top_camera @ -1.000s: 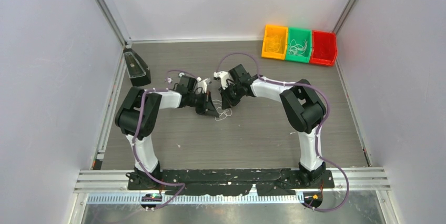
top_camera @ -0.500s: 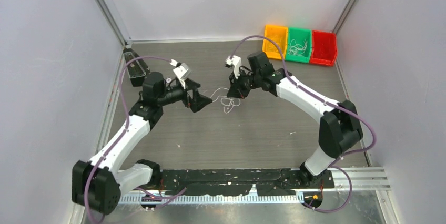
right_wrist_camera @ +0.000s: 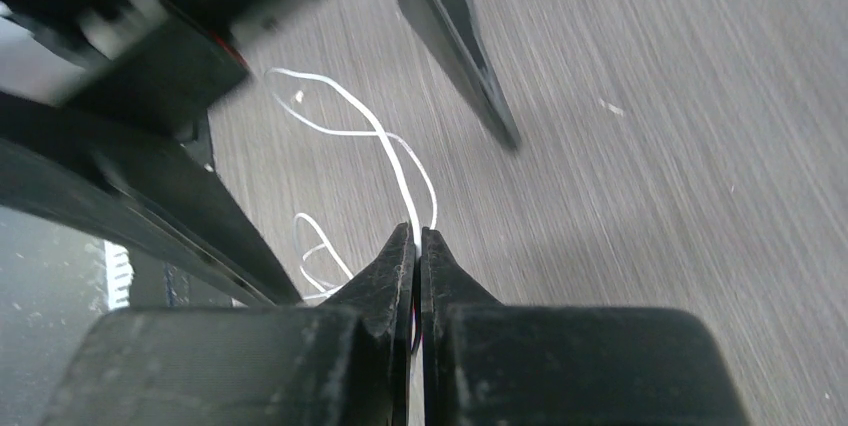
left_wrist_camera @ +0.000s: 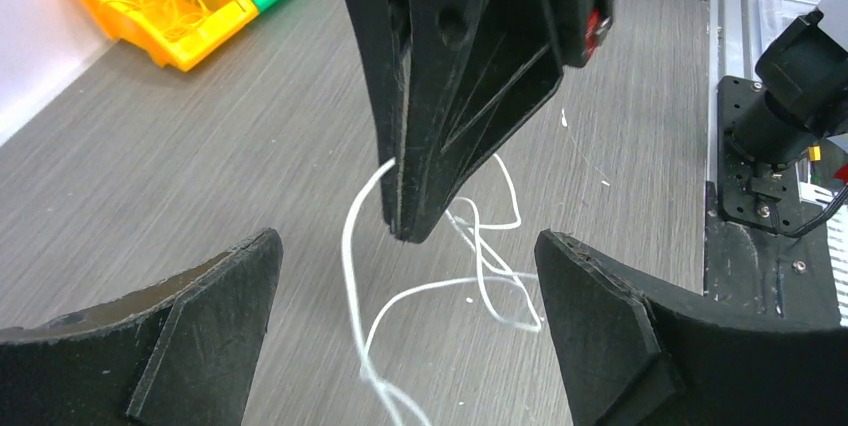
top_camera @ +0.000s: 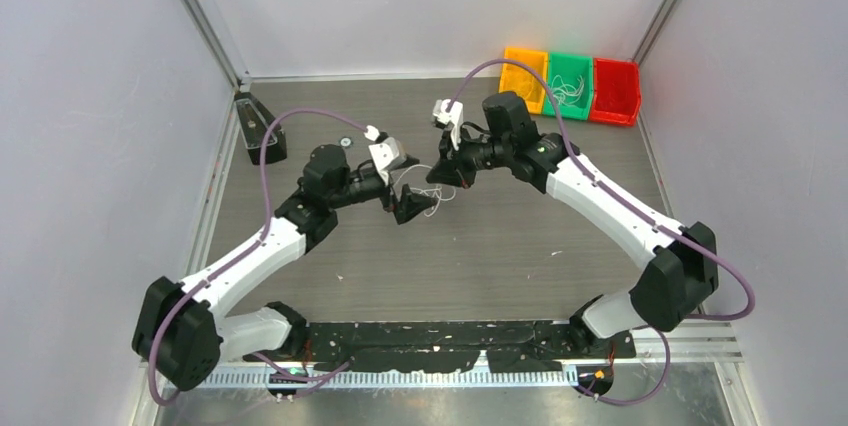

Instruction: Untangle the cables

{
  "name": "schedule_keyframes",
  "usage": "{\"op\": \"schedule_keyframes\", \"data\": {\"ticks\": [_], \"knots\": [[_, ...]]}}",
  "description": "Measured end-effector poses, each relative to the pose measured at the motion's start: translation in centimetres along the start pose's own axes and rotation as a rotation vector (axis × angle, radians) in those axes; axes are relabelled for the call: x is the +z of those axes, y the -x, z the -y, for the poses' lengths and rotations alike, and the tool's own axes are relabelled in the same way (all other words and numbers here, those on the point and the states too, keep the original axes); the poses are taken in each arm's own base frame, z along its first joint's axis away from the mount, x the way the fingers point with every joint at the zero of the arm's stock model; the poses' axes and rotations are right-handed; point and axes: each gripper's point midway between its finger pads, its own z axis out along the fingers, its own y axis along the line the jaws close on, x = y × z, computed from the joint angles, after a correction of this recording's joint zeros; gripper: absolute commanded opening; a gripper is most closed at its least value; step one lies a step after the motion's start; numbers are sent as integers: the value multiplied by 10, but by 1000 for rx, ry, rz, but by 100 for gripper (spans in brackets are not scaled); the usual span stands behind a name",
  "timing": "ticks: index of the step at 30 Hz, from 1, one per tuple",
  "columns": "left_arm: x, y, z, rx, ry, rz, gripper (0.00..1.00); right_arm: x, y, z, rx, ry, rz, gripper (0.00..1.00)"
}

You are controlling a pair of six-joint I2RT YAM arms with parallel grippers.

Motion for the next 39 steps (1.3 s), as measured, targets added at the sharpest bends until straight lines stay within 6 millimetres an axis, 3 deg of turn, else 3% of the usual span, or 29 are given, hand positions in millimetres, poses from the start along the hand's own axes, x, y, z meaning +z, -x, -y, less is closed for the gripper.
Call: {"op": "schedule_keyframes", "data": {"ticks": [8,15,20,26,29,30,31,33,34,35,39], "knots": [[28,-12,6,-100,14,-10,95,-17,62,-18,39,-4,189,5],[38,24,-4,-170,107,92,75,-24,100,-10,211,-70,344,5],[42,30,-4,-206,132,107,87,-23,104,-1,304,-115,405,5],[46,48,-6,-225,177,142,87,-22,104,10,385,-165,445,6],[45,56,-16,-235,238,153,75,-23,106,13,407,-179,467,5],[45,59,-21,-238,264,154,66,-23,107,14,417,-182,473,5],[45,60,-24,-238,281,152,55,-23,106,14,428,-183,475,5],[47,59,-29,-243,307,138,18,-24,108,17,443,-192,487,5],[47,57,-30,-245,319,132,4,-25,109,18,450,-195,491,5],[46,55,-34,-249,339,125,0,-25,109,17,454,-191,491,5],[42,46,-42,-225,380,94,0,-31,106,24,474,-213,489,5]]}}
